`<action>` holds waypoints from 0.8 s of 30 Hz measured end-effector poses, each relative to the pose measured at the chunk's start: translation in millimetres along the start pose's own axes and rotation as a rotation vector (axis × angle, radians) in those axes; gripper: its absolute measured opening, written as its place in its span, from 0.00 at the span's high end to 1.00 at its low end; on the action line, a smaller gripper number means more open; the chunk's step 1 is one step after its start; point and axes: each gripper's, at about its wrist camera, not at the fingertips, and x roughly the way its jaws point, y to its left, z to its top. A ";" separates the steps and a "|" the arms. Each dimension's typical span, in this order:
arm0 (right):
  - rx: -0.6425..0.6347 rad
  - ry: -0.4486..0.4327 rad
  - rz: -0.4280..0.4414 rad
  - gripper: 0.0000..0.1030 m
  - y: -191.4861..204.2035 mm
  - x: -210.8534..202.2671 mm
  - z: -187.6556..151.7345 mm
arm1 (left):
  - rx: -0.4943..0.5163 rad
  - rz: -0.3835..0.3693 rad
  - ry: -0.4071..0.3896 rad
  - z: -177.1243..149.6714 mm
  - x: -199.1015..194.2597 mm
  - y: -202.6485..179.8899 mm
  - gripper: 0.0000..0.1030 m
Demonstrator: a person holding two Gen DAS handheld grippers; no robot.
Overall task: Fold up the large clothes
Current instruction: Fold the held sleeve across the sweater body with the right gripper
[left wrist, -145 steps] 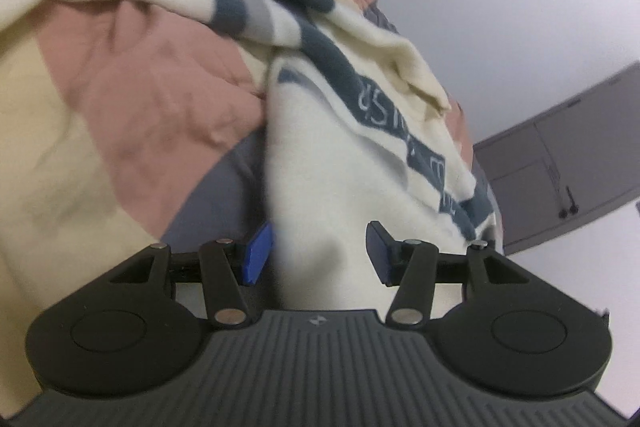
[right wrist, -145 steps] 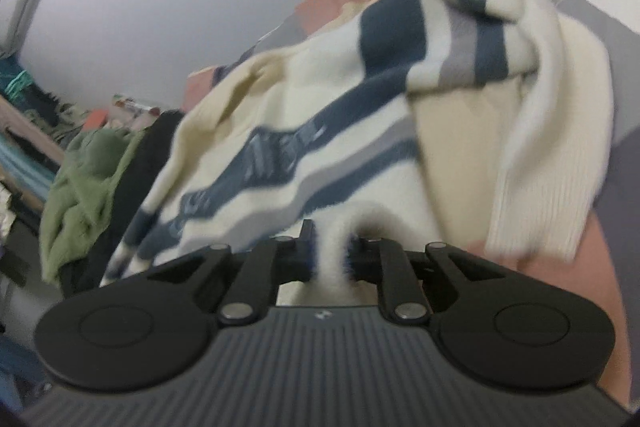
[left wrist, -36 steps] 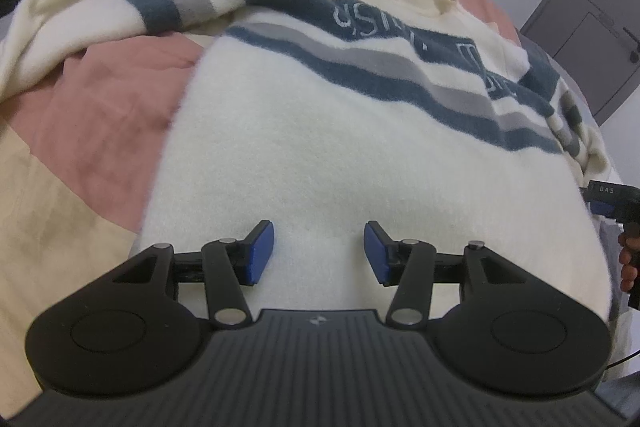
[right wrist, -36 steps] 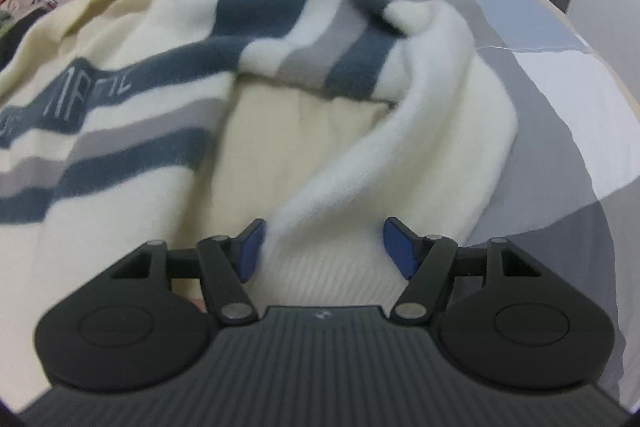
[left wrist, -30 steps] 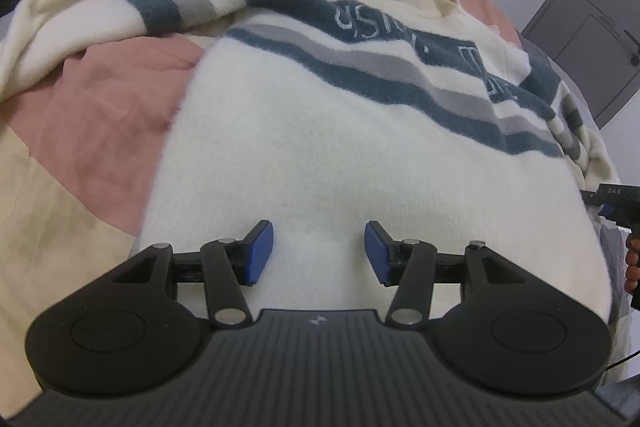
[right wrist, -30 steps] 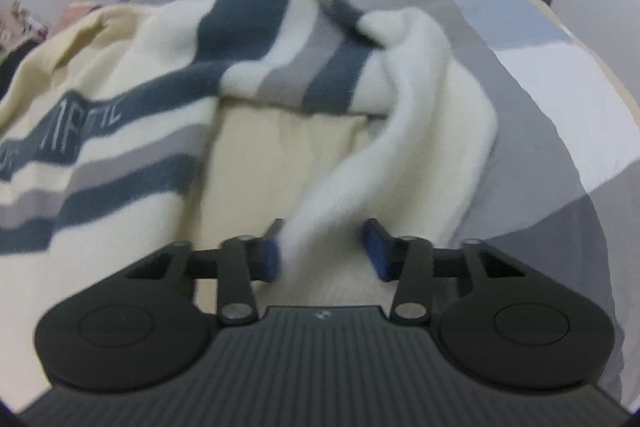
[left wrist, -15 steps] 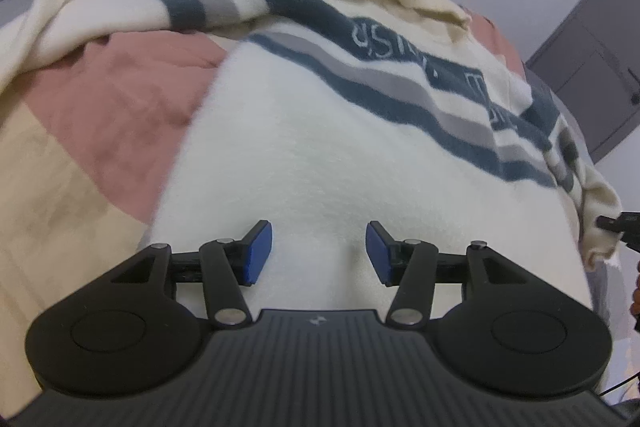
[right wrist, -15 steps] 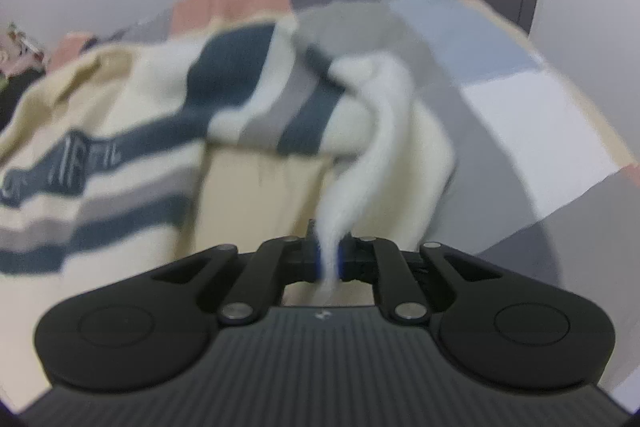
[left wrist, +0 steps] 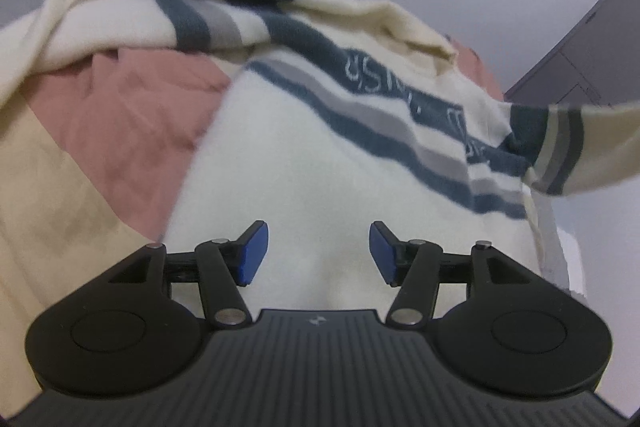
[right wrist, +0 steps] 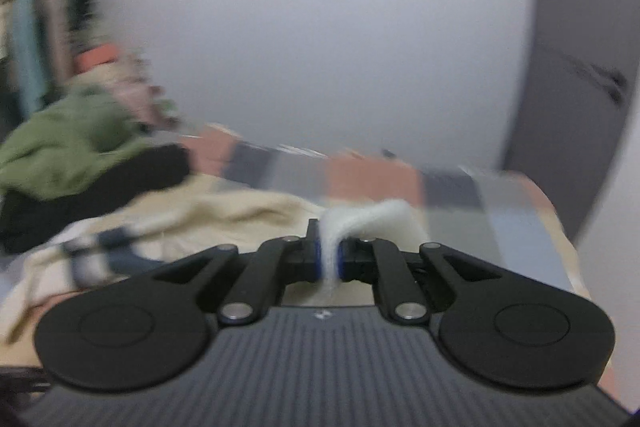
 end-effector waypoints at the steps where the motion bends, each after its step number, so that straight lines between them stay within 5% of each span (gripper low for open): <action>1: -0.036 -0.012 0.026 0.91 20.1 -5.4 7.9 | -0.002 -0.004 -0.009 0.7 -3.7 0.9 0.40; 6: -0.163 -0.053 0.194 0.91 121.7 -16.3 22.5 | -0.016 -0.010 -0.055 1.4 -27.3 17.5 0.39; 14: -0.281 0.055 0.351 0.91 252.0 44.5 -18.6 | -0.283 -0.044 -0.183 9.2 -66.1 70.6 0.39; 24: -0.243 0.244 0.436 0.83 276.4 98.5 -79.8 | -0.213 -0.042 -0.159 10.2 -61.0 62.9 0.39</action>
